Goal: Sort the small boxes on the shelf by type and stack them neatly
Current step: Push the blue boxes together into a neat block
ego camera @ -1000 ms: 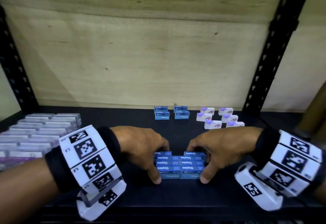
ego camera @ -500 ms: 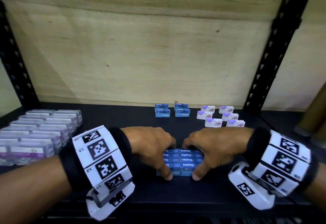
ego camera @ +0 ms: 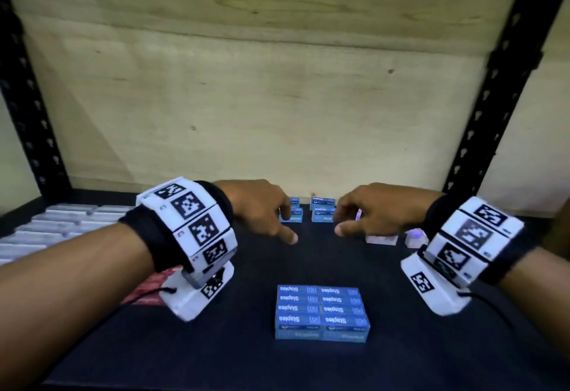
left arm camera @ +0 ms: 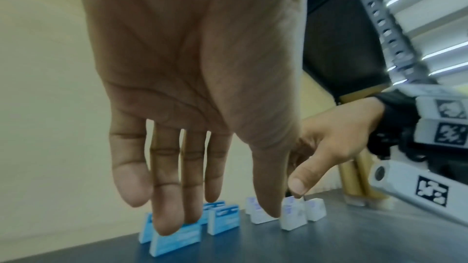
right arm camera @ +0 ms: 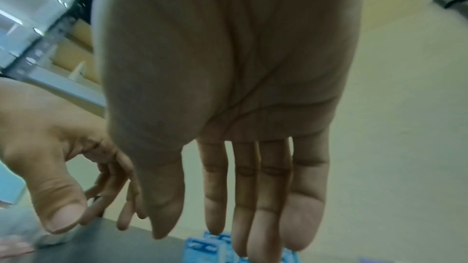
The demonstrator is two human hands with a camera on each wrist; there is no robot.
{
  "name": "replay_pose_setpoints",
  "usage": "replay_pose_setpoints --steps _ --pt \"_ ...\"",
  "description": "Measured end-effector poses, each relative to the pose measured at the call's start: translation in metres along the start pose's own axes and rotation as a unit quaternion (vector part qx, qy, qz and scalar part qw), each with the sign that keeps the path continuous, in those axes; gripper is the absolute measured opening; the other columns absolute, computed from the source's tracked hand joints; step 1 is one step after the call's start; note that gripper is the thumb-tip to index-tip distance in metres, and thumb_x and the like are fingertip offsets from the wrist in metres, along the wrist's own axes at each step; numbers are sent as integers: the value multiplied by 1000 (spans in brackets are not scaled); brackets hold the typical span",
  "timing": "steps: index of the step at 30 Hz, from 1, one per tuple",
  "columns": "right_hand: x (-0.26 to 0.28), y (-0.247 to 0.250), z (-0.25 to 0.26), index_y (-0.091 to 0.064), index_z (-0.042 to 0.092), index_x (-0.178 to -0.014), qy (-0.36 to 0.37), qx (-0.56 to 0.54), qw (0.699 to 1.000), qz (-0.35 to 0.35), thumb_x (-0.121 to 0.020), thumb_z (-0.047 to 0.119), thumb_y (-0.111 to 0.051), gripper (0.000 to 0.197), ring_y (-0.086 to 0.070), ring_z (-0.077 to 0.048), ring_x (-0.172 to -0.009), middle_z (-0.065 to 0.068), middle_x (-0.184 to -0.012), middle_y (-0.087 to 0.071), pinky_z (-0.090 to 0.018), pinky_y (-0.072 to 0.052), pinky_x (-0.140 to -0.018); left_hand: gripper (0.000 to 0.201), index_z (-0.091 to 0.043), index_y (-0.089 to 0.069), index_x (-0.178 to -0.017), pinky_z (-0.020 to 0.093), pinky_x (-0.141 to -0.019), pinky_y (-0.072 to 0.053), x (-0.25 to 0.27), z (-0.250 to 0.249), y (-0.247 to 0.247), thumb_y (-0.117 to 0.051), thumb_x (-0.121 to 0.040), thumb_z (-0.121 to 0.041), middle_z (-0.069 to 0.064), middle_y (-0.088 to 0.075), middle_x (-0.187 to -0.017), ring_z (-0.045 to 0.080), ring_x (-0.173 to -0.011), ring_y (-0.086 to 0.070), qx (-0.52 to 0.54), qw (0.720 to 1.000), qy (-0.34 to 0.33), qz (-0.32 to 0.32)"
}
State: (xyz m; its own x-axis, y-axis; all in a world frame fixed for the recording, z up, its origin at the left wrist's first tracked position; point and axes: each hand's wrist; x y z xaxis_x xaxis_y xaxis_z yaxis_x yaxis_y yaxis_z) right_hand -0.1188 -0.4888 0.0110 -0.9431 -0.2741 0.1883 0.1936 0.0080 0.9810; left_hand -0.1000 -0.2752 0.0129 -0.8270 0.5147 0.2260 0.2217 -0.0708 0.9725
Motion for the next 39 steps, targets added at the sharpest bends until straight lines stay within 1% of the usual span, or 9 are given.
replay_pose_setpoints --steps 5,8,14,18,24,28,32,36,39 --pt "-42 10 -15 -63 26 -123 -27 46 999 -11 -92 40 -66 34 -60 -13 -91 7 -117 -67 -25 -42 -78 51 -23 -61 -124 35 -89 -49 -40 22 10 -66 -86 -56 -2 -64 -120 21 -107 -59 -46 997 52 -23" --pt "-63 12 -20 -61 23 -127 -42 77 996 4 -91 36 -68 38 -61 -19 -105 2 -121 -65 -26 -42 -81 47 -22 -62 -123 33 -80 -47 -59 26 12 -68 -86 -51 -2 -64 -117 22 -105 -60 -71 995 64 -25" --pt "-89 7 -19 -65 14 -126 -45 101 992 55 -90 29 -71 39 -64 -25 -106 -4 -120 -68 -33 -50 -89 42 -21 -65 -119 34 -77 -49 -87 24 8 -73 -85 -45 1 -67 -112 25 -100 -63 -87 994 57 -18" --pt "-100 2 -14 -70 8 -116 -45 112 991 62 -90 20 -71 29 -67 -26 -96 -8 -107 -71 -32 -50 -80 42 -17 -68 -116 37 -81 -54 -99 21 5 -75 -84 -43 5 -68 -112 28 -99 -65 -96 994 52 -3" --pt "-112 4 -11 -76 4 -101 -40 116 991 50 -84 6 -72 17 -69 -28 -86 -14 -102 -74 -38 -57 -84 19 -6 -71 -100 36 -67 -47 -111 24 -3 -73 -86 -19 11 -68 -97 27 -77 -60 -94 994 46 -19" --pt "-109 5 -11 -75 5 -102 -42 117 991 42 -84 6 -72 19 -70 -31 -91 -13 -102 -74 -41 -58 -85 22 -2 -71 -108 38 -71 -47 -108 21 0 -70 -89 -12 15 -70 -105 26 -79 -57 -88 995 41 -7" --pt "-97 4 -10 -75 9 -105 -31 100 994 41 -84 14 -75 22 -69 -28 -94 -9 -106 -73 -35 -55 -80 18 -4 -72 -104 33 -68 -43 -95 19 1 -67 -91 -14 9 -61 -87 25 -77 -55 -98 995 28 15" --pt "-76 1 -6 -74 16 -105 -8 78 996 47 -86 25 -76 22 -64 -21 -88 -2 -103 -72 -29 -48 -74 19 -11 -72 -108 33 -78 -50 -75 19 -1 -67 -91 -17 6 -70 -105 26 -96 -66 -77 996 17 39" --pt "-56 -4 0 -73 23 -107 10 78 996 41 -86 29 -75 22 -59 -17 -85 3 -100 -69 -28 -46 -75 18 -12 -71 -109 31 -79 -50 -59 17 -7 -66 -92 -17 4 -70 -109 21 -93 -64 -62 997 -1 36"
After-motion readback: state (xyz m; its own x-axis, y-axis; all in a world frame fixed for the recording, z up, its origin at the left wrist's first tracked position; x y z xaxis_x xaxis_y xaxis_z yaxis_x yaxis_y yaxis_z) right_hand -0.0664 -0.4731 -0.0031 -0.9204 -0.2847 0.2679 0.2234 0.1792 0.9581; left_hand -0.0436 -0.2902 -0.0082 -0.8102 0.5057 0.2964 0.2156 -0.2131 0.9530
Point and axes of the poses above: each hand's wrist, its own x-axis away from the middle knuckle, its own y-axis out of the back of the hand, z = x × y
